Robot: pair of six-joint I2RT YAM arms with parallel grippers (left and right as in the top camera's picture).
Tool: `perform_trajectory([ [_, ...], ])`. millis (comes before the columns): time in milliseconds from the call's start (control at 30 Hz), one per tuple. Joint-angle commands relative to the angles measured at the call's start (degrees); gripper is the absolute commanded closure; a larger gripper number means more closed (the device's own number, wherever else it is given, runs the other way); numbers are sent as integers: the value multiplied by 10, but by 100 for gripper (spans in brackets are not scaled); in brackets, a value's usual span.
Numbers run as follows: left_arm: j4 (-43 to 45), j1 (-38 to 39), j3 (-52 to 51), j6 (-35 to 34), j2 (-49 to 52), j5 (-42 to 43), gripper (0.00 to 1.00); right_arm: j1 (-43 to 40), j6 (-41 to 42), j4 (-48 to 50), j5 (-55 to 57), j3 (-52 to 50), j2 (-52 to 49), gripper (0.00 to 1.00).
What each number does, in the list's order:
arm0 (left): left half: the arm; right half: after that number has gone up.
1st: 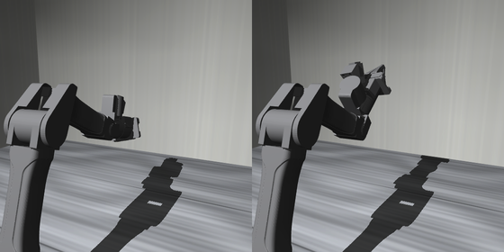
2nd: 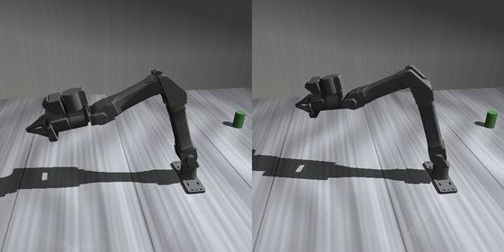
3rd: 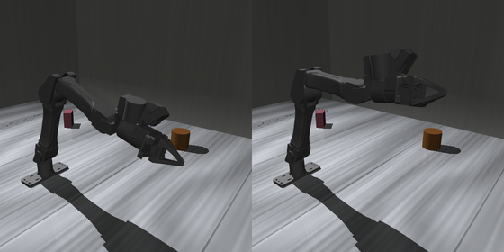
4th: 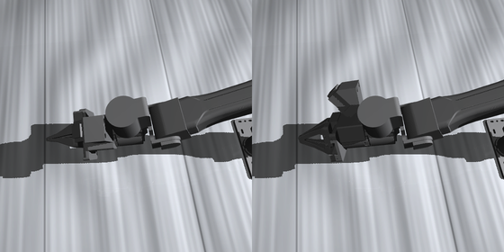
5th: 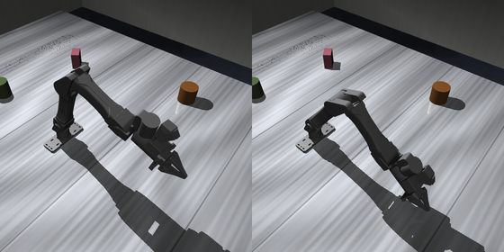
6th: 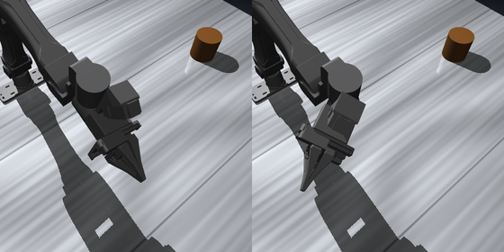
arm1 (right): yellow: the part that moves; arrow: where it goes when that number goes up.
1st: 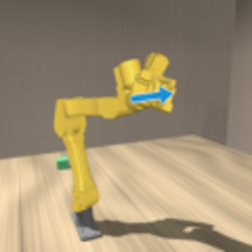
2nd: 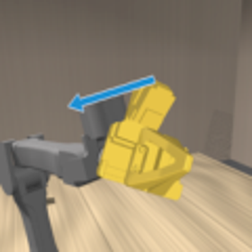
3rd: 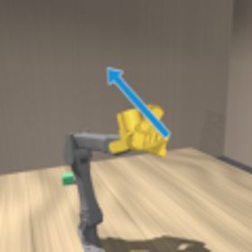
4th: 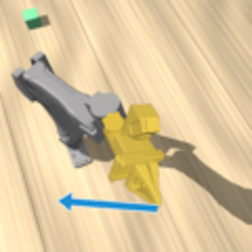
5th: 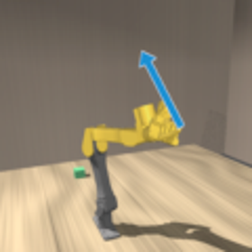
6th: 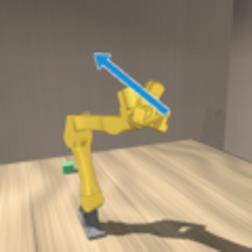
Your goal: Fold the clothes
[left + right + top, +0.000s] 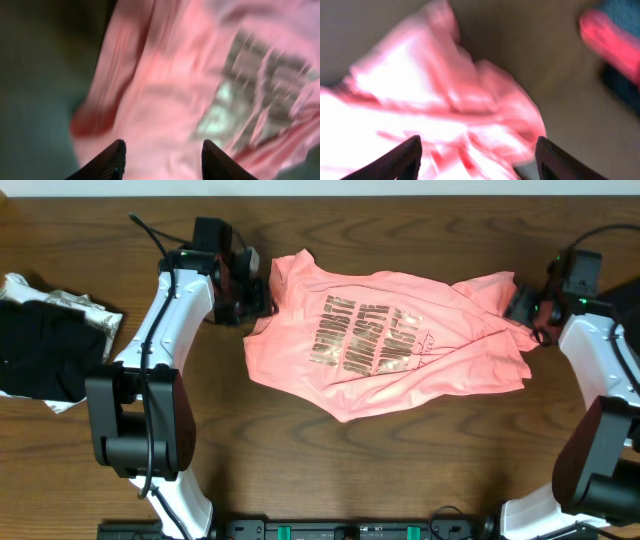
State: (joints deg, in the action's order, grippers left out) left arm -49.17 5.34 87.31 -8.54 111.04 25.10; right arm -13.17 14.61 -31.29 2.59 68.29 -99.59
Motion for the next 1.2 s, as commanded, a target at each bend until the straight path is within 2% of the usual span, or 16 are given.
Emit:
perform_trajectory([
  [0, -64, 0, 1, 12, 5, -5, 50, -13, -1, -90, 4, 5, 33, 29],
  [100, -134, 0, 1, 11, 5, -34, 50, -14, -17, -184, 4, 1, 33, 32],
  [200, -176, 0, 0, 8, 5, -80, 50, -14, -47, -223, -10, -5, 33, 37],
  [300, -193, 0, -6, 7, 5, -96, 50, -14, -59, -241, -15, -6, 33, 37],
  [433, -191, 0, -25, 6, 5, -96, 50, -14, -62, -217, -16, -6, 32, 41],
  [533, -190, 0, -43, 2, 5, -96, 50, -14, -103, -204, -37, -7, 27, 44],
  [833, -152, 0, -100, -7, 5, -95, 50, -14, -132, -134, -72, -73, -3, 44],
  [1167, -135, 0, -103, -8, 5, -95, 49, -14, -143, -22, -71, -154, -5, 43],
])
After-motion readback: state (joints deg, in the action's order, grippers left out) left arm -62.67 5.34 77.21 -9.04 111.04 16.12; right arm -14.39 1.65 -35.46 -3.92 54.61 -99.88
